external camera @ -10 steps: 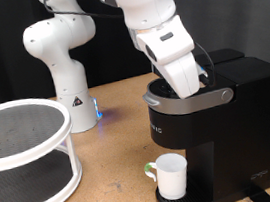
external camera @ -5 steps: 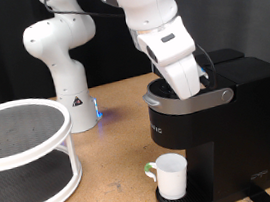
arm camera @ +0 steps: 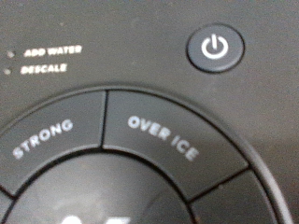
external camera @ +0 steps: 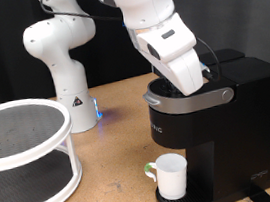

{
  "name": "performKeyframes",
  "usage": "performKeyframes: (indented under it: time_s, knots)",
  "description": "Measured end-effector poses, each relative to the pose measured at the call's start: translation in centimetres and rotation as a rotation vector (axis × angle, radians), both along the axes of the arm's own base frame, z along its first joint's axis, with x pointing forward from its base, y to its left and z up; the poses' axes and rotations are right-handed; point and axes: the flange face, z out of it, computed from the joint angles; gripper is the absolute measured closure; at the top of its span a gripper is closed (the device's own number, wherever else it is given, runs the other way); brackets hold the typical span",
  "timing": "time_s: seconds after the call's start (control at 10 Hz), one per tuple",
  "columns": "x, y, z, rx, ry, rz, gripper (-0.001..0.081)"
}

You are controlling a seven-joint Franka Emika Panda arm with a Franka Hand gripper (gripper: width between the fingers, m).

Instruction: Make a cup of coffee with the keurig machine

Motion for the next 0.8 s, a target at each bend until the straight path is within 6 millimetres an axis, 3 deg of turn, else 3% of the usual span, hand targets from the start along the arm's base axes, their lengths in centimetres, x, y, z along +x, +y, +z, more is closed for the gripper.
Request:
performKeyframes:
  time_s: [0.4,0.8]
  knots:
    - [-0.9,-0.5,1.1,0.052,-0.103,0.000,0.0805]
    - [-2.1,-0.9,5.7,0.103,-0.179,0.006,0.0805]
